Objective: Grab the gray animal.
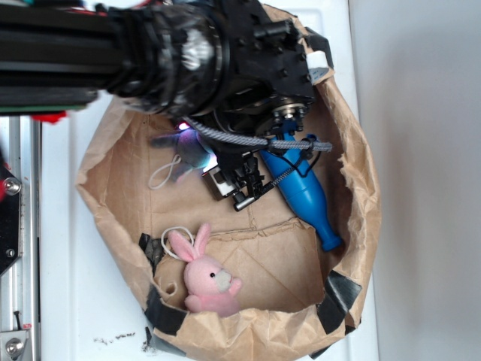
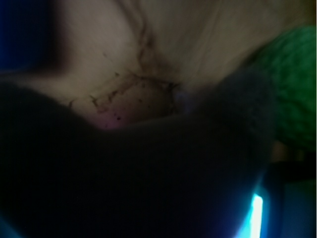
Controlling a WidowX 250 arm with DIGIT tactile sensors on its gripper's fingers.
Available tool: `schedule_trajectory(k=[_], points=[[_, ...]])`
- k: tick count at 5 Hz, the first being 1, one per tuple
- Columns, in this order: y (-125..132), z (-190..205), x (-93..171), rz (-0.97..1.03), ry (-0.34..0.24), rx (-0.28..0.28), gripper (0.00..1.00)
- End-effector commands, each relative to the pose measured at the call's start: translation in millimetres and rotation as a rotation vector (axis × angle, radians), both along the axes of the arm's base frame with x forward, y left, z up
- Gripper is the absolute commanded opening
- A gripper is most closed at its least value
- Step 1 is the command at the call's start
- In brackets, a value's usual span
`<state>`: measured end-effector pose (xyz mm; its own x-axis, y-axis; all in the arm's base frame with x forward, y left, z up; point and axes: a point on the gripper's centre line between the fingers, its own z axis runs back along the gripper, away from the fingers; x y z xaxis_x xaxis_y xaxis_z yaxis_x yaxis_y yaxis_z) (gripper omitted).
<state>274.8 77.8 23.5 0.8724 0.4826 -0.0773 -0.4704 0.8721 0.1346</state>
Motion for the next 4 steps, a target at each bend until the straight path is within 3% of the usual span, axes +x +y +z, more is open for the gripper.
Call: schedule_trajectory(k=[1,2,4], points=[[1,0,-2,-0.011,-0.014,-0.014,0.00],[0,8,-4,-0.017,-0.034,-0.025,0.00],[-15,63,-3,-0.076,-0.097,-0.067,0.00]])
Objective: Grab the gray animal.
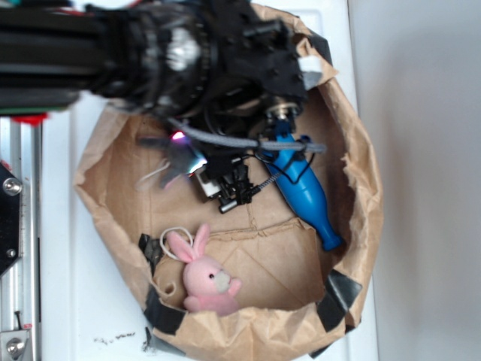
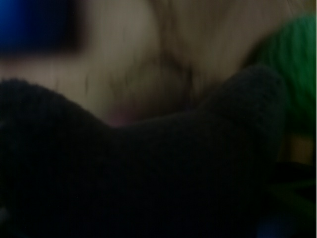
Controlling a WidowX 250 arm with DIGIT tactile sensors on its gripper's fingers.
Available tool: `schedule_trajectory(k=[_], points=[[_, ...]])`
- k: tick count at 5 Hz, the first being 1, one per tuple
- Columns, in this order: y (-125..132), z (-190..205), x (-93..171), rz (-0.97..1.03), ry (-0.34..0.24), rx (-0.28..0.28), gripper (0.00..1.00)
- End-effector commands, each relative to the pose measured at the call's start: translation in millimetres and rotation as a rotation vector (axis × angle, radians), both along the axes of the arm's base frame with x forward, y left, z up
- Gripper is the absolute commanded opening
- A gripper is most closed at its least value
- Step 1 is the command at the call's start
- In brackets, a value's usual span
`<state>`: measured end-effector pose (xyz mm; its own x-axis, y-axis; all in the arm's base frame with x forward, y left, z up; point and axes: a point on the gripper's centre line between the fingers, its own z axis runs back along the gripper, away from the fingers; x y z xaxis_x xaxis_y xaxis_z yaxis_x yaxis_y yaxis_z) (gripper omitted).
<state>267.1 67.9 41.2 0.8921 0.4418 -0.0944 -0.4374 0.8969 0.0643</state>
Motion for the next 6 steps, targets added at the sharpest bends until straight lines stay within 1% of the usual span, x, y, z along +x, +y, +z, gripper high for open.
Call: schedule_trajectory(k=[1,2,3,4,5,6], points=[[-19,90,5,-0.072,-0.106,-0.008,0.00],[-19,119,6,-0.101,-0.145,-0.045,0.00],[-19,137,9,-0.110,-0.156,-0.053,0.00],[-22,153,12,-0.125,-0.168,-0.036,0.00],[-19,155,12,-0.130,-0.174,-0.054,0.00],[-22,153,14,-0.138,-0.119,0.009,0.12]])
